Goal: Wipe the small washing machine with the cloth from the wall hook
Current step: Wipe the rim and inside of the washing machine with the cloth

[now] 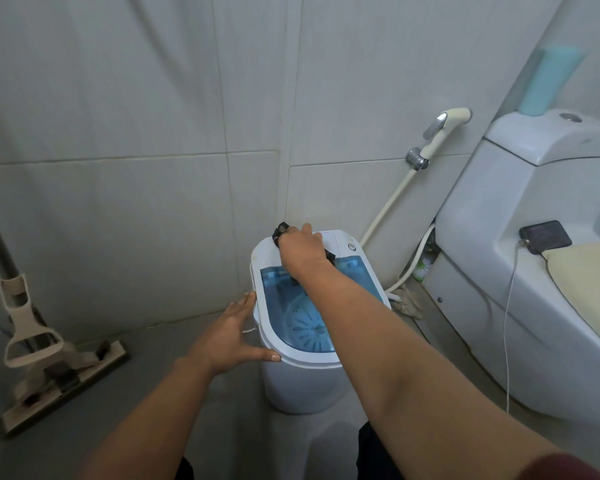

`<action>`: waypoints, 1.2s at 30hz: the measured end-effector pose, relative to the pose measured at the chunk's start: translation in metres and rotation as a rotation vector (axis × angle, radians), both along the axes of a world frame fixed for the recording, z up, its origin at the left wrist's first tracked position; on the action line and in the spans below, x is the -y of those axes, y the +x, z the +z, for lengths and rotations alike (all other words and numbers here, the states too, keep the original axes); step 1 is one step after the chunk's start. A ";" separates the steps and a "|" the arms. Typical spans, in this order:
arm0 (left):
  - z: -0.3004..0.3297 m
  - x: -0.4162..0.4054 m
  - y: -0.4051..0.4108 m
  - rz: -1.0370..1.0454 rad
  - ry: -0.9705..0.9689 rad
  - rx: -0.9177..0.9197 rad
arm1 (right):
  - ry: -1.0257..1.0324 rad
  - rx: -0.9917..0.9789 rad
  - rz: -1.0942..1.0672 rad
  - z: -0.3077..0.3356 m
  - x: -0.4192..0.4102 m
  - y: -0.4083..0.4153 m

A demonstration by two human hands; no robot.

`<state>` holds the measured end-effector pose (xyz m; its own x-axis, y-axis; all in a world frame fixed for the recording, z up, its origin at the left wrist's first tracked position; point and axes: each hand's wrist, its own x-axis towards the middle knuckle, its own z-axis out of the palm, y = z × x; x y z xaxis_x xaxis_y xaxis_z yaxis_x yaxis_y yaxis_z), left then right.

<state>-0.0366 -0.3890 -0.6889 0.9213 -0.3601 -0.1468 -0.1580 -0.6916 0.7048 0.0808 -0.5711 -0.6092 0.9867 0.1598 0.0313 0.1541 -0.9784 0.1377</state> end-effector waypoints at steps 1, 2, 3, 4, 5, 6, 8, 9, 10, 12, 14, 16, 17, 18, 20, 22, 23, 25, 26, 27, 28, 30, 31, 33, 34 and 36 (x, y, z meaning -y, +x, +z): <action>0.000 0.000 0.000 -0.001 0.003 0.002 | 0.010 -0.009 -0.015 0.003 -0.002 0.006; -0.001 0.000 0.001 -0.003 0.005 0.007 | 0.026 -0.023 -0.032 0.007 -0.003 0.013; -0.001 0.000 0.001 -0.003 0.004 0.007 | 0.044 -0.043 -0.049 0.010 -0.002 0.018; 0.000 0.000 0.001 -0.005 -0.002 0.011 | 0.059 -0.061 -0.062 0.012 -0.002 0.023; 0.000 0.000 0.001 -0.004 -0.002 0.009 | 0.062 -0.071 -0.064 0.013 -0.002 0.024; 0.000 0.000 0.002 -0.007 0.004 0.011 | 0.055 -0.071 -0.052 0.011 -0.004 0.023; 0.002 0.000 0.002 -0.015 0.014 0.020 | 0.028 -0.037 0.011 0.002 -0.009 0.015; 0.002 0.001 0.001 -0.020 0.012 0.029 | 0.019 -0.008 0.052 -0.005 -0.012 0.010; 0.003 0.001 0.001 -0.023 0.007 0.037 | 0.011 0.023 0.091 -0.011 -0.015 0.004; 0.004 0.003 0.000 -0.025 0.006 0.051 | -0.001 0.065 0.163 -0.021 -0.024 -0.007; 0.007 0.004 0.000 -0.022 0.028 0.055 | -0.025 0.074 0.232 -0.028 -0.034 -0.017; 0.011 0.005 -0.001 -0.022 0.059 0.051 | -0.047 0.069 0.281 -0.029 -0.042 -0.024; 0.013 0.006 -0.002 -0.022 0.065 0.053 | -0.053 0.062 0.308 -0.028 -0.043 -0.025; 0.015 0.007 -0.003 -0.024 0.066 0.052 | -0.057 0.047 0.344 -0.027 -0.043 -0.025; 0.018 0.008 -0.004 -0.034 0.064 0.054 | -0.063 0.002 0.417 -0.023 -0.039 -0.025; 0.019 0.009 -0.004 -0.038 0.055 0.059 | -0.054 -0.045 0.457 -0.021 -0.036 -0.023; 0.019 0.008 -0.004 -0.036 0.049 0.061 | -0.040 -0.066 0.470 -0.021 -0.035 -0.022; 0.018 0.007 -0.003 -0.030 0.051 0.052 | -0.012 -0.114 0.484 -0.018 -0.032 -0.018; 0.016 0.006 -0.003 -0.025 0.063 0.044 | 0.001 -0.131 0.485 -0.015 -0.030 -0.015; 0.016 0.006 -0.002 -0.024 0.076 0.037 | 0.007 -0.133 0.483 -0.012 -0.026 -0.012; 0.015 0.005 -0.002 -0.021 0.084 0.029 | 0.005 -0.122 0.476 -0.010 -0.022 -0.009; 0.014 0.005 -0.001 -0.022 0.081 0.027 | -0.003 -0.093 0.445 -0.005 -0.015 -0.004; 0.013 0.005 -0.001 -0.022 0.081 0.028 | -0.007 -0.089 0.423 -0.002 -0.012 -0.001; 0.013 0.005 0.000 -0.021 0.093 0.036 | -0.015 -0.084 0.370 0.006 -0.009 0.006; 0.013 0.005 0.000 -0.026 0.096 0.039 | -0.015 -0.077 0.336 0.011 -0.005 0.010; 0.011 0.004 0.002 -0.037 0.100 0.042 | 0.012 -0.076 0.242 0.021 0.008 0.020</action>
